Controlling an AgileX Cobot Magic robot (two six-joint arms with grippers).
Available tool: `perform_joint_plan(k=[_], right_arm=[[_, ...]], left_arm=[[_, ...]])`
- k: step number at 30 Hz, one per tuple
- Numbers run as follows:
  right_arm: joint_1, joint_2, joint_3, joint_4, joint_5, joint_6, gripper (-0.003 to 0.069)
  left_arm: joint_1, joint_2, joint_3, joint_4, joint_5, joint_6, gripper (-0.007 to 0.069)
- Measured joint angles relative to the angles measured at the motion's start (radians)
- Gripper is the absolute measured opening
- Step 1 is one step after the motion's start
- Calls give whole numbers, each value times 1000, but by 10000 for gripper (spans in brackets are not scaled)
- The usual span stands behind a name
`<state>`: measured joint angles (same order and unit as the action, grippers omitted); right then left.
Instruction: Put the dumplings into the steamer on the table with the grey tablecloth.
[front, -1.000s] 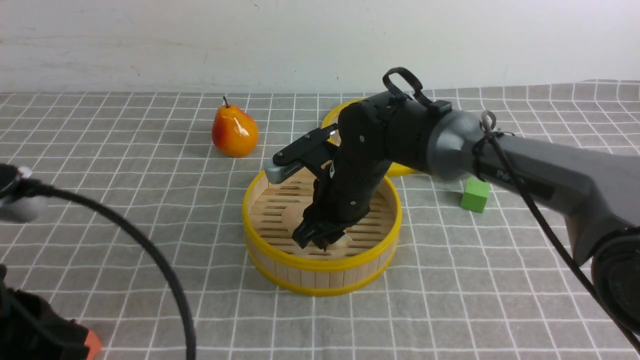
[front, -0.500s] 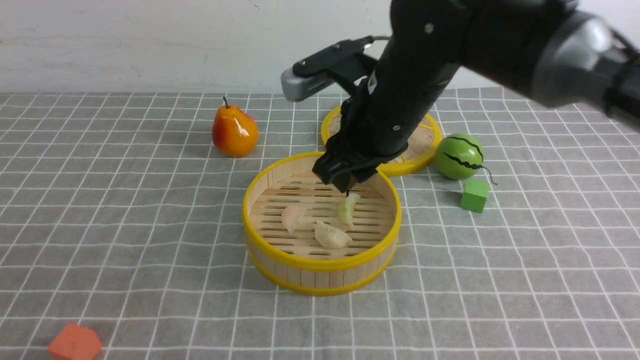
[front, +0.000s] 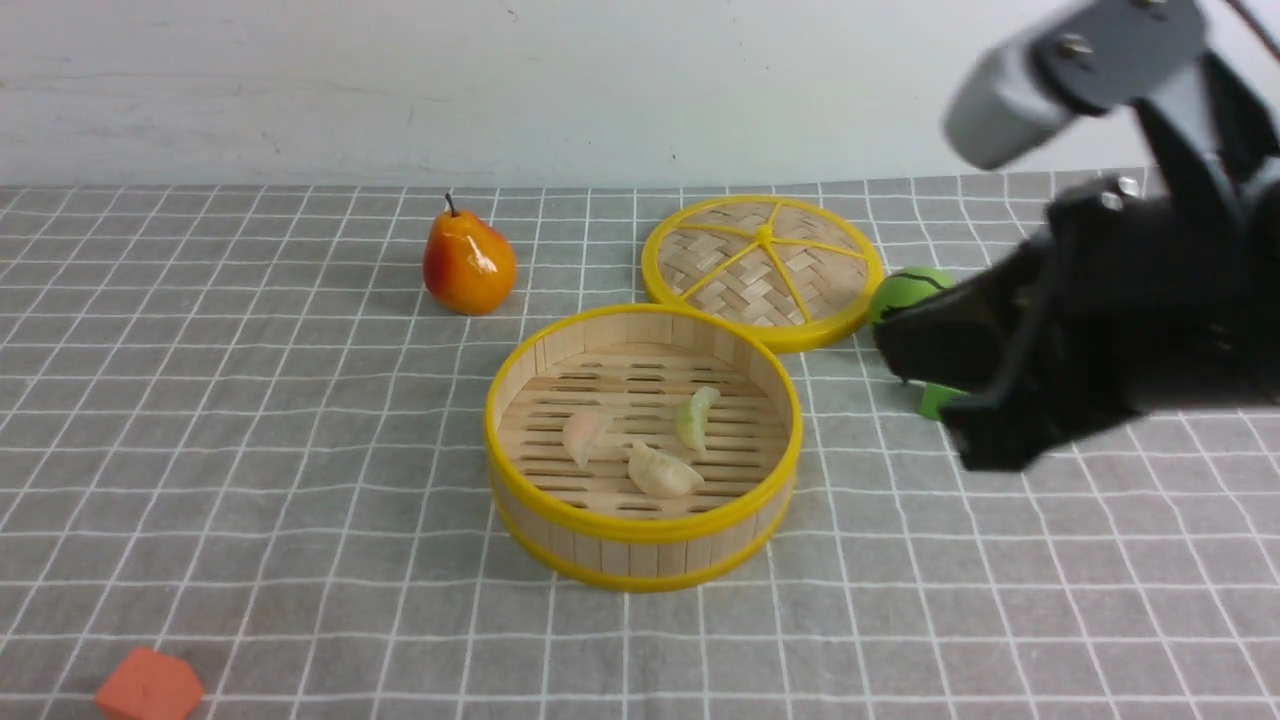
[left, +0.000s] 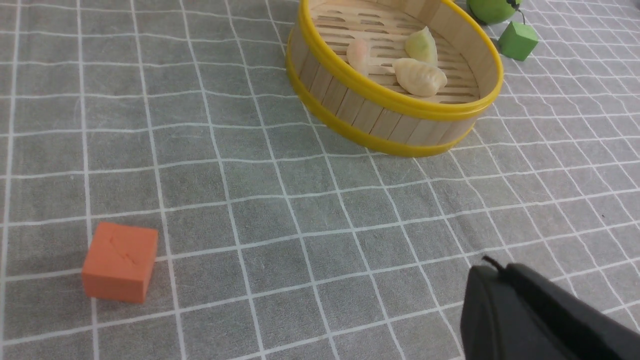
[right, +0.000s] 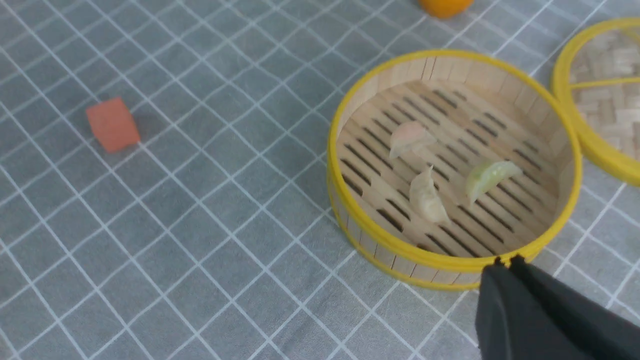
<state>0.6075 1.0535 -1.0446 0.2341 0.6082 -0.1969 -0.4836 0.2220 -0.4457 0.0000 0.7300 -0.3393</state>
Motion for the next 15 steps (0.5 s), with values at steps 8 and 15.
perform_joint_plan(k=[8, 15], right_arm=[[0, -247, 210, 1, -109, 1, -17], [0, -274, 234, 2, -48, 1, -12]], left_arm=[[0, 0, 0, 0, 0, 0, 2], [0, 0, 0, 0, 0, 0, 4]])
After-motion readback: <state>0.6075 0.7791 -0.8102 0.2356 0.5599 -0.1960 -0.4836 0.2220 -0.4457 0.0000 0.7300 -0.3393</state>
